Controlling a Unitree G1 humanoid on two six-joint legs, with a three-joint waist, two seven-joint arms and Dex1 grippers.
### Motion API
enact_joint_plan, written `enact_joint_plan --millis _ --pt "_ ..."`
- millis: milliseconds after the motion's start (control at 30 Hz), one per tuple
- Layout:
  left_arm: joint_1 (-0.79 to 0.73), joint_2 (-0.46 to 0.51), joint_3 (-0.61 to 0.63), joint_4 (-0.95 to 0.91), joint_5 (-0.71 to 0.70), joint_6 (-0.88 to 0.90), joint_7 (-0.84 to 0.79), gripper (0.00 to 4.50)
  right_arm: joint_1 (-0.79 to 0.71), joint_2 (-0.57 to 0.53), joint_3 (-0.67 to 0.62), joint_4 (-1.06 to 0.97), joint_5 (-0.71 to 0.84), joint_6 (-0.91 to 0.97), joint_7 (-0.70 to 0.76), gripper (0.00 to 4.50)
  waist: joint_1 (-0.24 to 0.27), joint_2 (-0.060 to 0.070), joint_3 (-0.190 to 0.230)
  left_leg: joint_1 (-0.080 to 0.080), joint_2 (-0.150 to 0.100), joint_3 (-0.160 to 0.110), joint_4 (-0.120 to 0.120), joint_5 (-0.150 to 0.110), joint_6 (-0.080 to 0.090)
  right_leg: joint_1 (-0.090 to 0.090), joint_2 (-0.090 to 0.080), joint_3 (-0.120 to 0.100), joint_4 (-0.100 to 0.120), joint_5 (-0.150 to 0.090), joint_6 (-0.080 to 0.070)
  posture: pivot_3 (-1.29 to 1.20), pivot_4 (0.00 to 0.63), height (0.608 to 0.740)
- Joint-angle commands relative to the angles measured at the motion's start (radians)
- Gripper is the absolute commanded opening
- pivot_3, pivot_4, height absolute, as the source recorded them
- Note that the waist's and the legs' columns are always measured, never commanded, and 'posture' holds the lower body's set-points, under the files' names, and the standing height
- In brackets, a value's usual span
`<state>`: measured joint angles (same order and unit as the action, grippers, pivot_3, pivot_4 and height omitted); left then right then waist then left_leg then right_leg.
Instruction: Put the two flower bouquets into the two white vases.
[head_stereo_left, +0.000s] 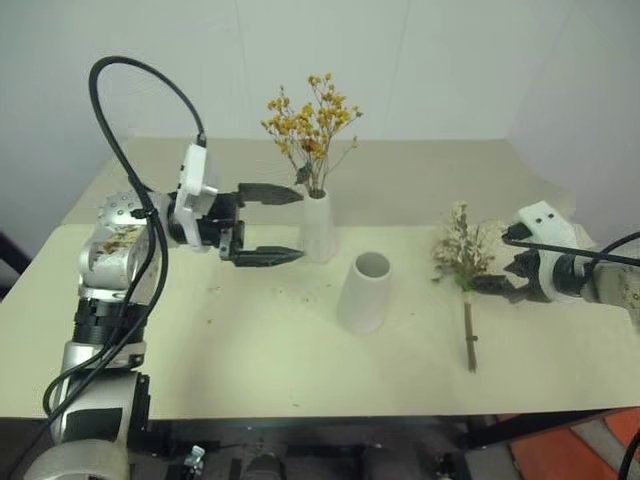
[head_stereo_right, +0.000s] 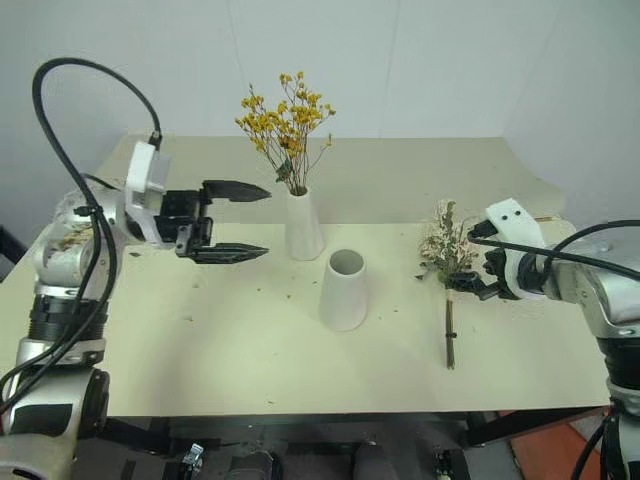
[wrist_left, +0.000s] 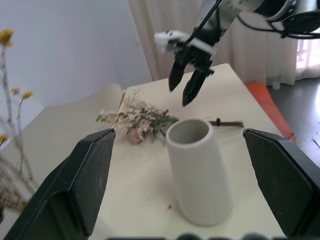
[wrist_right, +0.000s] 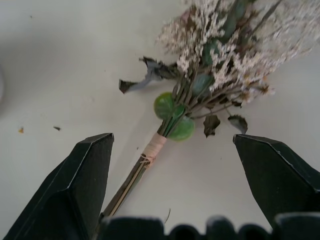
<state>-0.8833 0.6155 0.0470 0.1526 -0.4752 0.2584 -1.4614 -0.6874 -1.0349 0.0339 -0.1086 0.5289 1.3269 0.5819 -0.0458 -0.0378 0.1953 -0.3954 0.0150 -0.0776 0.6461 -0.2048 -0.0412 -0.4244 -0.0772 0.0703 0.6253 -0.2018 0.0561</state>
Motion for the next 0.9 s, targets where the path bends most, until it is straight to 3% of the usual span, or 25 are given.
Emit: enact_joint_plan --millis 33,700,800,900 --pt "-0.071 -0.014 -0.032 0.008 0.02 -0.056 -0.007 4.48 -0.059 0.014 0.028 0.055 -0.027 0.035 0.013 4.5 -0.001 0.0 0.0 0.0 0.0 0.0 0.0 0.0 0.0 0.0 0.0 0.0 0.0 0.0 0.0 0.0 0.15 0.74" --pt "-0.063 -0.022 -0.077 0.054 0.049 -0.077 -0.007 4.48 -0.172 0.161 0.116 0.36 -0.139 -0.009 0.061 4.5 -0.004 0.0 0.0 0.0 0.0 0.0 0.0 0.0 0.0 -0.001 0.0 0.0 0.0 0.0 0.0 0.0 0.15 0.74" --pt "-0.051 -0.018 -0.075 0.052 0.056 -0.067 0.005 4.5 -0.19 0.185 0.101 0.398 -0.155 -0.032 0.06 3.94 -0.003 0.0 0.0 -0.001 0.0 0.0 0.0 0.0 0.0 -0.001 0.0 0.0 0.0 0.0 0.0 0.0 0.15 0.74" --pt "-0.039 -0.002 -0.082 0.051 0.077 -0.069 0.011 4.5 -0.198 0.186 0.129 0.42 -0.174 -0.035 0.079 2.89 -0.002 0.001 0.0 -0.001 0.0 0.0 0.0 0.0 0.0 -0.001 0.0 0.0 0.0 0.001 -0.001 0.0 0.15 0.74"
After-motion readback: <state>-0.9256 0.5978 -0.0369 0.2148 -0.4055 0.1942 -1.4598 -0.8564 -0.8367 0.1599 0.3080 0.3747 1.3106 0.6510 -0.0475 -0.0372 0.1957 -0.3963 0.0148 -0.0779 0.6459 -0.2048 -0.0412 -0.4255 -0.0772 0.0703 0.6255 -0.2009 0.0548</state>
